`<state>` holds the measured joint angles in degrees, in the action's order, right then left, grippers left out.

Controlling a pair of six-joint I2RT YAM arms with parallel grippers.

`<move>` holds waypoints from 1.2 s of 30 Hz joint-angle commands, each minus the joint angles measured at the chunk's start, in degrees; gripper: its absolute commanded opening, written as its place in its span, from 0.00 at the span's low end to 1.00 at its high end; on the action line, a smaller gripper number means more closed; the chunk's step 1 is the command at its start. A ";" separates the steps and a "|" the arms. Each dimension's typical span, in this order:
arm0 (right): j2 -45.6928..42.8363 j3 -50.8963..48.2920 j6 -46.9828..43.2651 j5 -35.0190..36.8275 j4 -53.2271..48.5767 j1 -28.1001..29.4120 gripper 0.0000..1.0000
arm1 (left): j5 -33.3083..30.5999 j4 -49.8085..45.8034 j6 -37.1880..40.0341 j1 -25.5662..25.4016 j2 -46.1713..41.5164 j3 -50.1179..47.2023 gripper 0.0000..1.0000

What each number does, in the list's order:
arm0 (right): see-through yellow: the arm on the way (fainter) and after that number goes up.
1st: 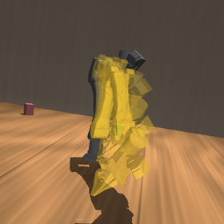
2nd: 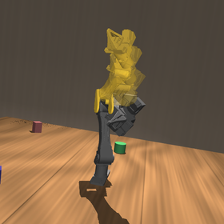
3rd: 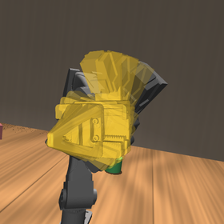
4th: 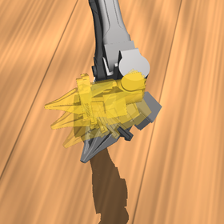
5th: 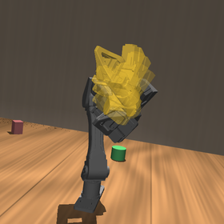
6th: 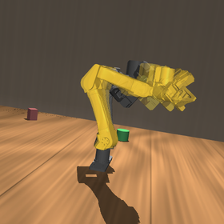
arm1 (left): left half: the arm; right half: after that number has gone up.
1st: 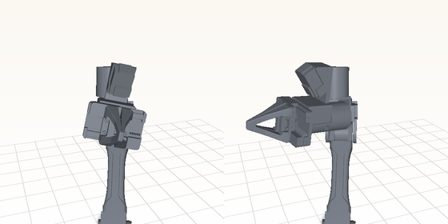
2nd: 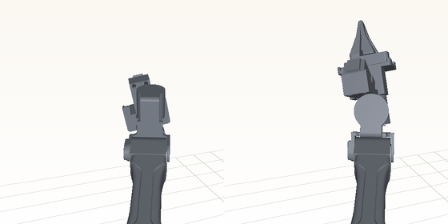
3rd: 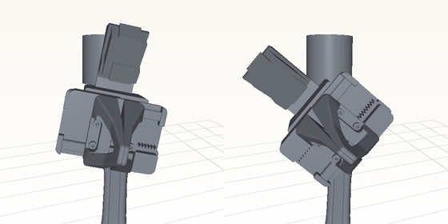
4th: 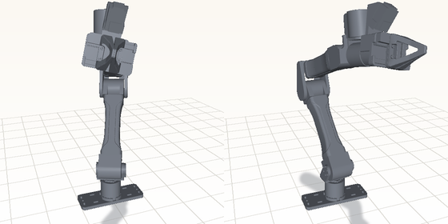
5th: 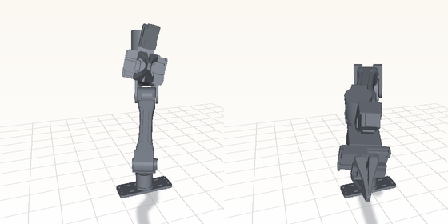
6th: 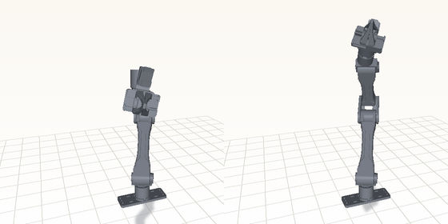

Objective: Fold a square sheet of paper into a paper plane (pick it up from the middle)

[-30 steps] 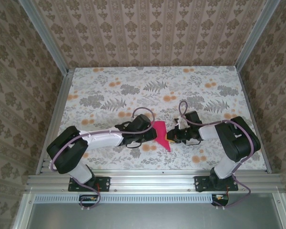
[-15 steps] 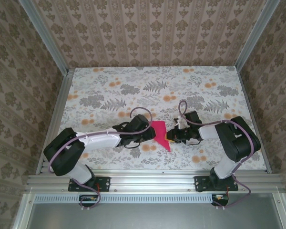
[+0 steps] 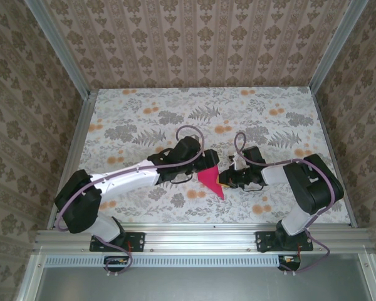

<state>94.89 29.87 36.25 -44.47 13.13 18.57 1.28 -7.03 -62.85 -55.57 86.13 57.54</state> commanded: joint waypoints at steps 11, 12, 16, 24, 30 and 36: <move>2.86 -1.22 -1.71 11.14 -3.20 1.33 0.14 | -4.99 -16.06 0.19 2.88 -6.07 11.10 0.92; 2.84 -1.06 -1.75 11.32 -3.41 1.31 0.14 | -4.99 -16.25 0.34 3.12 -6.47 11.11 0.92; 2.90 -1.01 -1.80 11.29 -3.63 1.42 0.14 | -4.96 -16.58 0.94 3.90 -7.54 11.03 0.93; 4.40 -0.17 -2.26 12.47 -4.61 2.01 0.14 | -3.61 -15.03 2.64 4.59 -8.97 10.41 0.94; 4.55 0.19 -2.76 13.13 -5.51 2.54 0.14 | -3.40 -15.38 4.40 4.81 -9.84 10.58 0.94; 3.43 0.02 -2.83 13.57 -6.06 2.79 0.14 | -3.07 -13.48 4.55 4.72 -11.11 9.52 0.95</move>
<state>94.67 31.27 35.99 -42.46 9.91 19.51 -2.15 -21.32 -60.16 -51.22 77.12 67.05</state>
